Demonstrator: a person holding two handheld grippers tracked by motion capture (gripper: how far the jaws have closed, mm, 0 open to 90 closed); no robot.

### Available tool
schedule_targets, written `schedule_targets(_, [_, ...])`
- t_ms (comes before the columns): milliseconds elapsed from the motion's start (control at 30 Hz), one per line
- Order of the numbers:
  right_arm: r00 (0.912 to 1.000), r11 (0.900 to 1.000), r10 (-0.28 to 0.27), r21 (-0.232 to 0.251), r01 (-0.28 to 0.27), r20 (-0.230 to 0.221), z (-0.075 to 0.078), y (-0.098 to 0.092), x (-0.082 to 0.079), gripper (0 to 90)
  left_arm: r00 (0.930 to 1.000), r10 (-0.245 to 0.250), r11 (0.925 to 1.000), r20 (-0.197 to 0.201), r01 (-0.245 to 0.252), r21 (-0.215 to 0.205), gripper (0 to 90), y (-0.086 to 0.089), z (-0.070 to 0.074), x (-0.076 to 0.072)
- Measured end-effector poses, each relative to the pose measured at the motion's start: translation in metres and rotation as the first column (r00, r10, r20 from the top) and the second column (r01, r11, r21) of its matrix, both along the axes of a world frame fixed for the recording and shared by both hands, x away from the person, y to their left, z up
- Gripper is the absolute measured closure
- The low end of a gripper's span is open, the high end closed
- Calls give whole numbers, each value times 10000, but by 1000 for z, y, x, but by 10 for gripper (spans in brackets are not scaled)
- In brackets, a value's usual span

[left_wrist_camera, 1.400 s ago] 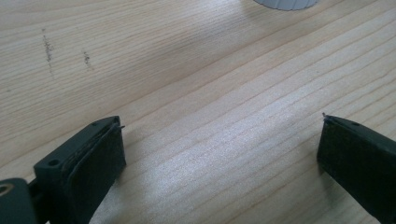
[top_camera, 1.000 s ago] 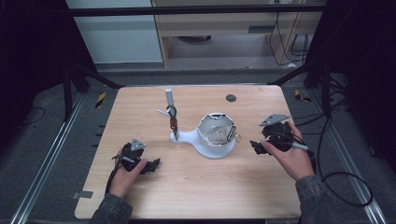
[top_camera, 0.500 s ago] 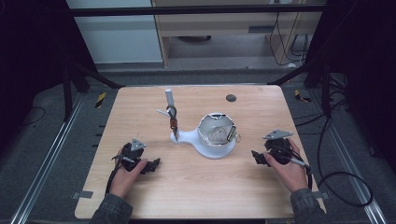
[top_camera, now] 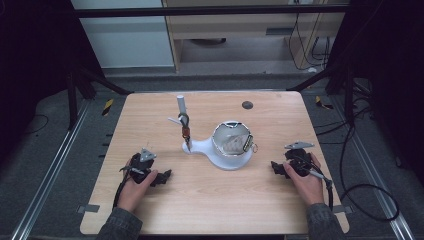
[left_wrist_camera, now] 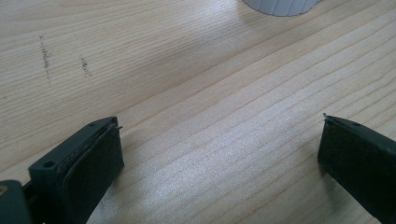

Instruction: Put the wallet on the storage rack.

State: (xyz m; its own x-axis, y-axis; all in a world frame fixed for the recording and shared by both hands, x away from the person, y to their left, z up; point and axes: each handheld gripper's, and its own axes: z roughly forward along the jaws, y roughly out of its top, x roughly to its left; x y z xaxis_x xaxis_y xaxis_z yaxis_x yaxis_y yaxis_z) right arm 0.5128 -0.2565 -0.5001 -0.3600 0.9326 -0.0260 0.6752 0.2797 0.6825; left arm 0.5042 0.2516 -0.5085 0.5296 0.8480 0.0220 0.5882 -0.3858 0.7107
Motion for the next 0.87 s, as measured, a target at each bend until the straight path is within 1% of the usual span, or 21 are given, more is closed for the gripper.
schedule_targets(133, [9999, 9997, -155, 175, 156, -69, -5, -1, 2, 75, 10000, -8, 10000, 5, 8, -14, 0, 0, 0, 0])
schedule_targets(267, [9998, 9995, -212, 231, 213, -24, -6, 0, 3, 67, 10000, -1, 10000, -1, 1, -2, 0, 0, 0, 0])
schedule_targets(400, [9989, 9985, -417, 369, 408, 223, -10, 3, 2, 20, 10000, 3, 10000, 13, -3, -28, 0, 0, 0, 0])
schedule_targets(500, [9984, 9984, -453, 355, 440, 350, -11, 4, 2, 5, 10000, -3, 10000, 13, 3, -21, 0, 0, 0, 0])
schedule_targets(600, [9979, 9981, -469, 421, 450, 437, -12, 4, 2, 3, 10000, -9, 10000, 8, 9, -13, 0, 0, 0, 0])
schedule_targets(867, [9980, 9981, -469, 419, 451, 434, -12, 4, 1, 3, 10000, -2, 10000, -5, 2, -40, 0, 0, 0, 0])
